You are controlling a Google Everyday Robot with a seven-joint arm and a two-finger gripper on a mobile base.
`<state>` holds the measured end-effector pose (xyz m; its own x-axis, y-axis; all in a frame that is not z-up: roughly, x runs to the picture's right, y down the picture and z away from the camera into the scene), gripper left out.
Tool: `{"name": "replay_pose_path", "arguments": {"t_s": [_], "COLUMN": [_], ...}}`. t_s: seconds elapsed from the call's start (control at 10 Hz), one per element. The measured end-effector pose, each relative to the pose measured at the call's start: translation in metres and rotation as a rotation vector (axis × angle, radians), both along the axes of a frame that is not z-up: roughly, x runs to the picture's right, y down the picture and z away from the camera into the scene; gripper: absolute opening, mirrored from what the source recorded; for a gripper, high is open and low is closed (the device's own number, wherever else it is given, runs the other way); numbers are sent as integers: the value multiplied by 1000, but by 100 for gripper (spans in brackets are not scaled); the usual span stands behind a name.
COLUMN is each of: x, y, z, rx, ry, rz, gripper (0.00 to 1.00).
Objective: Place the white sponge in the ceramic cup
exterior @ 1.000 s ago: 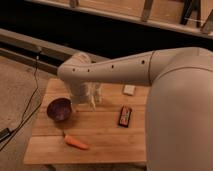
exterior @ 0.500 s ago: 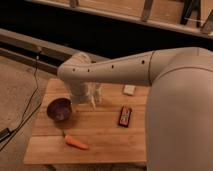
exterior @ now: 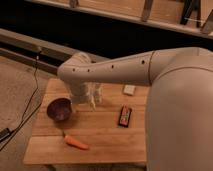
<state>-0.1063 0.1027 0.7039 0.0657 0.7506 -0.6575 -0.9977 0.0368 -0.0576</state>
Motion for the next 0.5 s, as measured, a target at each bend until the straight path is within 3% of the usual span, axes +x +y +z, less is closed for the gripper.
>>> {"name": "replay_pose_path", "arguments": {"t_s": [0.2,0.5], "x": [11,43], "y": [-9,-40], "z": [8,28], "rx": [10,56], "ry": [41,157], "rz": [33,142], "gripper": [65,65]}}
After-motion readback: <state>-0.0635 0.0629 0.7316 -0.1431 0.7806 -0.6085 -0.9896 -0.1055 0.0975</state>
